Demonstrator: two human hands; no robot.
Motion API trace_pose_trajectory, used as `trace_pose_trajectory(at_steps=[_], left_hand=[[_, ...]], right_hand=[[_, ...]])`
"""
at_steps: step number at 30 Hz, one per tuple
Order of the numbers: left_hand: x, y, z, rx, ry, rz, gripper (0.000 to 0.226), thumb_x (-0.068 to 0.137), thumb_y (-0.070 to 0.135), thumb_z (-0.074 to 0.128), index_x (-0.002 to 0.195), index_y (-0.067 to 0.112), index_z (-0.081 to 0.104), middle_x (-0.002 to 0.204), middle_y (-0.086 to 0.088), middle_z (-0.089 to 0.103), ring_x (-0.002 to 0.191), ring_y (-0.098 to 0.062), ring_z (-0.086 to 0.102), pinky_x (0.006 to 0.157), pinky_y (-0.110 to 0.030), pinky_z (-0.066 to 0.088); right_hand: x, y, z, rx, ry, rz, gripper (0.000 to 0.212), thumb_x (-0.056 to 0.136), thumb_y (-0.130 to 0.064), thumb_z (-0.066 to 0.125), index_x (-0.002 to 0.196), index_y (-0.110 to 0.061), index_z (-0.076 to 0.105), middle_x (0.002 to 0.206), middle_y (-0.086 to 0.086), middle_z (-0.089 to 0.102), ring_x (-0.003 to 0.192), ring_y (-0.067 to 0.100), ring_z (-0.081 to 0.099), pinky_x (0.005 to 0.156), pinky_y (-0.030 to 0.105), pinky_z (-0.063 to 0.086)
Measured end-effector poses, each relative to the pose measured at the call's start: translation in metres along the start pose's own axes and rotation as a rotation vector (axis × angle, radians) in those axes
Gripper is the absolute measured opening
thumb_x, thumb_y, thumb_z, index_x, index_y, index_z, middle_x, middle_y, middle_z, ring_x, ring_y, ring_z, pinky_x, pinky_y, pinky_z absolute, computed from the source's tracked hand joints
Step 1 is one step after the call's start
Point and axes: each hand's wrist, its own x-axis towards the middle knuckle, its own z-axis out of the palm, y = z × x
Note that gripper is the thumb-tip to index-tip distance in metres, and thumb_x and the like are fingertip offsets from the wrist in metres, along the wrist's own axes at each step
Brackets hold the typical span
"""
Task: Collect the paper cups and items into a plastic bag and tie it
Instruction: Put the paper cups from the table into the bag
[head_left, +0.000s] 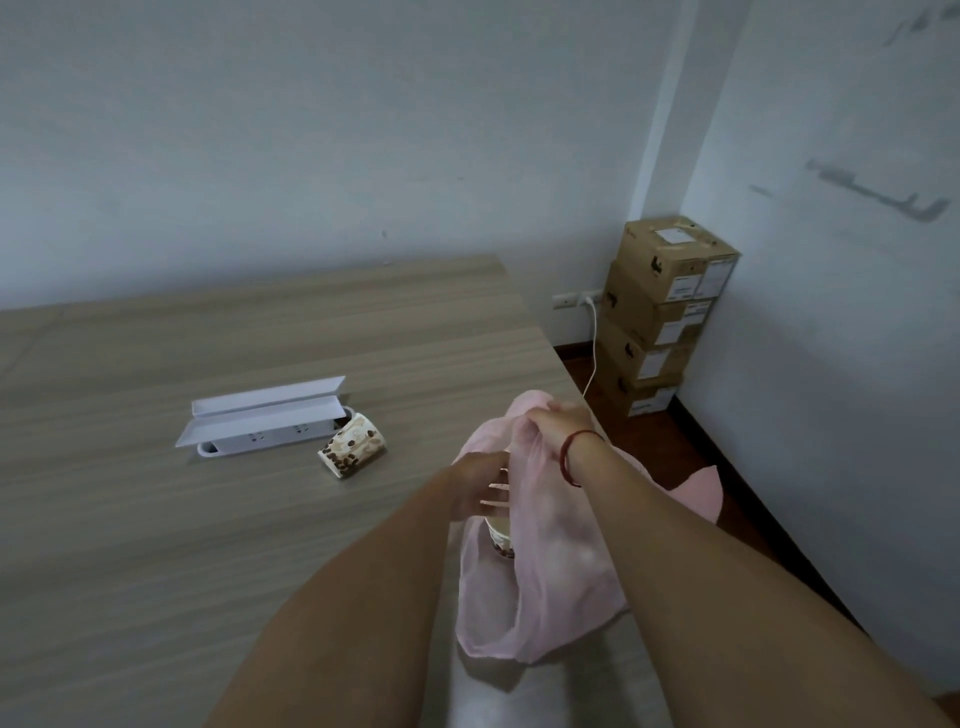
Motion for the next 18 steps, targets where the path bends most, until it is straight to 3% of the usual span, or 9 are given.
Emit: trace_pose_trajectory(at_steps=[3, 6, 8, 11, 13, 15, 18], left_hand=[[0.013, -0.002, -0.027, 0.023, 0.231, 0.066, 0.012, 0.09, 0.021, 0.054, 0.083, 0.017, 0.063, 0.075, 0.003, 0.065, 0.057, -0.01, 0.063, 0.063, -0.025, 0.044], [0.03, -0.005, -0.062, 0.119, 0.515, 0.174, 0.02, 0.09, 0.011, 0.05, 0.075, 0.007, 0.062, 0.078, -0.011, 0.063, 0.07, -0.022, 0.058, 0.058, -0.028, 0.041], [0.04, -0.009, -0.087, 0.285, 0.682, 0.188, 0.023, 0.089, 0.013, 0.052, 0.09, -0.002, 0.069, 0.094, -0.02, 0.069, 0.089, -0.029, 0.064, 0.075, -0.033, 0.049], [0.047, -0.014, -0.119, 0.411, 0.785, 0.142, 0.044, 0.086, 0.021, 0.059, 0.128, 0.006, 0.058, 0.13, -0.015, 0.06, 0.123, -0.03, 0.055, 0.103, -0.036, 0.043], [0.053, -0.016, -0.138, 0.506, 0.856, 0.126, 0.048, 0.082, 0.021, 0.059, 0.128, 0.01, 0.055, 0.133, -0.015, 0.055, 0.126, -0.033, 0.051, 0.105, -0.042, 0.042], [0.064, -0.021, -0.158, 0.579, 0.893, 0.096, 0.05, 0.08, 0.021, 0.059, 0.127, 0.009, 0.051, 0.138, -0.016, 0.047, 0.129, -0.036, 0.046, 0.106, -0.046, 0.04], [0.073, -0.028, -0.177, 0.644, 0.844, 0.034, 0.067, 0.081, 0.027, 0.067, 0.14, 0.012, 0.039, 0.15, -0.015, 0.032, 0.139, -0.034, 0.033, 0.113, -0.046, 0.032]], right_hand=[[0.01, 0.0, 0.021, -0.031, -0.026, 0.02, 0.032, 0.088, -0.011, 0.053, 0.06, -0.02, 0.042, 0.063, -0.001, 0.046, 0.054, 0.013, 0.045, 0.05, 0.023, 0.041], [0.026, 0.004, 0.044, -0.081, -0.04, 0.055, 0.021, 0.079, -0.01, 0.056, 0.059, -0.012, 0.05, 0.069, 0.007, 0.056, 0.062, 0.02, 0.058, 0.059, 0.028, 0.052], [0.034, 0.007, 0.057, -0.055, -0.038, 0.072, 0.018, 0.078, -0.017, 0.059, 0.061, -0.01, 0.061, 0.066, 0.006, 0.063, 0.058, 0.018, 0.065, 0.057, 0.024, 0.057], [0.048, 0.013, 0.079, -0.134, -0.014, 0.08, 0.026, 0.085, -0.025, 0.049, 0.075, -0.011, 0.069, 0.058, 0.0, 0.061, 0.052, 0.015, 0.06, 0.044, 0.017, 0.042], [0.059, 0.016, 0.096, -0.181, -0.005, 0.078, 0.026, 0.088, -0.025, 0.044, 0.084, -0.009, 0.064, 0.07, 0.004, 0.063, 0.067, 0.022, 0.062, 0.053, 0.02, 0.044], [0.074, 0.023, 0.111, -0.191, -0.005, 0.102, 0.033, 0.088, -0.024, 0.044, 0.1, -0.002, 0.065, 0.096, 0.013, 0.069, 0.09, 0.029, 0.065, 0.071, 0.027, 0.053], [0.084, 0.031, 0.121, -0.202, 0.027, 0.107, 0.038, 0.088, -0.023, 0.048, 0.116, -0.003, 0.064, 0.115, 0.017, 0.067, 0.106, 0.032, 0.063, 0.093, 0.038, 0.053]])
